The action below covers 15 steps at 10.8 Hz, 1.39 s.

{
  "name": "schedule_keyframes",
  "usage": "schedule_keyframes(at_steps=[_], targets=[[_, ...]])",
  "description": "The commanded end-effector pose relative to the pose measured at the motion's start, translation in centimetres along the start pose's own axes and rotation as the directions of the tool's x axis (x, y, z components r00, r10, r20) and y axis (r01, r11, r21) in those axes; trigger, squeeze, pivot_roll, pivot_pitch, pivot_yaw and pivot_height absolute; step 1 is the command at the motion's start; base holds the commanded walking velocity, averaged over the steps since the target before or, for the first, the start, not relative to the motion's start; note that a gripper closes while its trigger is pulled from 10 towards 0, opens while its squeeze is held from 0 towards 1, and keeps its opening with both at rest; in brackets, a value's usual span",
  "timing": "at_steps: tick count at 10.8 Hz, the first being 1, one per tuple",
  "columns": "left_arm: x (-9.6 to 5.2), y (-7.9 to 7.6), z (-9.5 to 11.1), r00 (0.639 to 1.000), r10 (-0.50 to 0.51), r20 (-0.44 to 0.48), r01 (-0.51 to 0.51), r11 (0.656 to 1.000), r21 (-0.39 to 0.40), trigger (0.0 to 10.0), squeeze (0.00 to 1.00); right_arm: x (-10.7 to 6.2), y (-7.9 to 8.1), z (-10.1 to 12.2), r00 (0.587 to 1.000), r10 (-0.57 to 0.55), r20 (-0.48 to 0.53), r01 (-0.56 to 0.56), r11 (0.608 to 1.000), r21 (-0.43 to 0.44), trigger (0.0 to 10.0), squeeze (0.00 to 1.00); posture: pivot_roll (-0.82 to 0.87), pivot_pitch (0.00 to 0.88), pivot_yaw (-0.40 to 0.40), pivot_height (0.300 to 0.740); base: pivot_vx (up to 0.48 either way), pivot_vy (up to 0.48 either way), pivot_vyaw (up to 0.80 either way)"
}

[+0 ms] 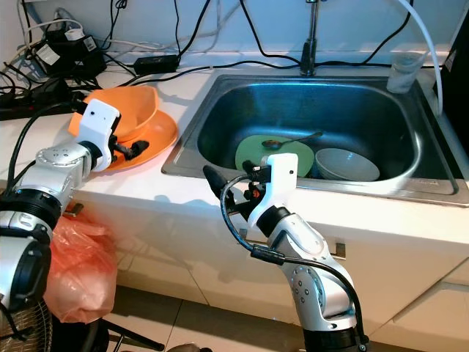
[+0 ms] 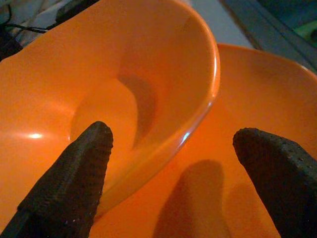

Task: Kitchen organization

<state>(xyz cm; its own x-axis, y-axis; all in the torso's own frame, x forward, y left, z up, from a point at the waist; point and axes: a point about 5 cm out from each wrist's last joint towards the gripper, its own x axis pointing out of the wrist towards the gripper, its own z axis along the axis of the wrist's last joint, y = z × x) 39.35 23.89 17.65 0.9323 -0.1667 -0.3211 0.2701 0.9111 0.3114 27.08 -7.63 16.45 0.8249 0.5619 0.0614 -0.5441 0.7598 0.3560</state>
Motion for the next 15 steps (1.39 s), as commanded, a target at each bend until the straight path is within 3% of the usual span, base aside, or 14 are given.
schedule_keyframes(at_steps=[1, 2, 3, 4, 13, 15], targets=[[-0.4, 0.9, 0.0, 1.0, 0.013, -0.021, -0.013, 1.0, 0.015, 10.0, 0.0, 0.0, 0.5, 0.1, 1.0, 0.011, 0.003, -0.011, 1.0, 0.012, 10.0, 0.94, 0.05, 0.0, 0.159, 0.74, 0.0, 0.0, 0.0], [-0.5, 1.3, -0.1, 1.0, 0.017, -0.022, -0.017, 1.0, 0.011, 4.3, 0.0, 0.1, 0.5, 0.1, 1.0, 0.008, 0.005, -0.008, 1.0, 0.012, 10.0, 0.93, 0.05, 0.0, 0.161, 0.74, 0.0, 0.0, 0.0], [-0.6, 1.4, -0.2, 0.999, 0.021, -0.025, -0.02, 1.0, 0.01, 3.6, 0.0, 0.1, 0.5, 0.1, 1.0, 0.008, 0.005, -0.008, 1.0, 0.012, 10.0, 0.94, 0.05, 0.0, 0.161, 0.74, 0.0, 0.0, 0.0], [-0.7, 1.7, -0.2, 0.999, 0.03, -0.022, -0.03, 1.0, 0.004, 0.0, 0.0, 0.1, 0.5, 0.1, 1.0, 0.006, 0.005, -0.006, 1.0, 0.012, 10.0, 0.93, 0.05, 0.0, 0.163, 0.74, 0.0, 0.0, 0.0], [-0.9, 2.1, 0.1, 0.999, 0.031, 0.009, -0.031, 1.0, -0.005, 0.0, 0.0, 0.6, 0.3, -0.1, 1.0, -0.006, 0.003, 0.006, 1.0, 0.001, 10.0, 0.87, 0.05, 0.0, 0.165, 0.74, 0.0, 0.0, 0.0], [-0.9, 2.1, 0.2, 0.999, 0.029, 0.021, -0.028, 1.0, -0.008, 0.0, 0.0, 0.6, 0.3, -0.2, 1.0, -0.01, 0.0, 0.01, 1.0, 0.002, 10.0, 0.75, 0.05, 0.0, 0.163, 0.74, 0.0, 0.0, 0.0]])
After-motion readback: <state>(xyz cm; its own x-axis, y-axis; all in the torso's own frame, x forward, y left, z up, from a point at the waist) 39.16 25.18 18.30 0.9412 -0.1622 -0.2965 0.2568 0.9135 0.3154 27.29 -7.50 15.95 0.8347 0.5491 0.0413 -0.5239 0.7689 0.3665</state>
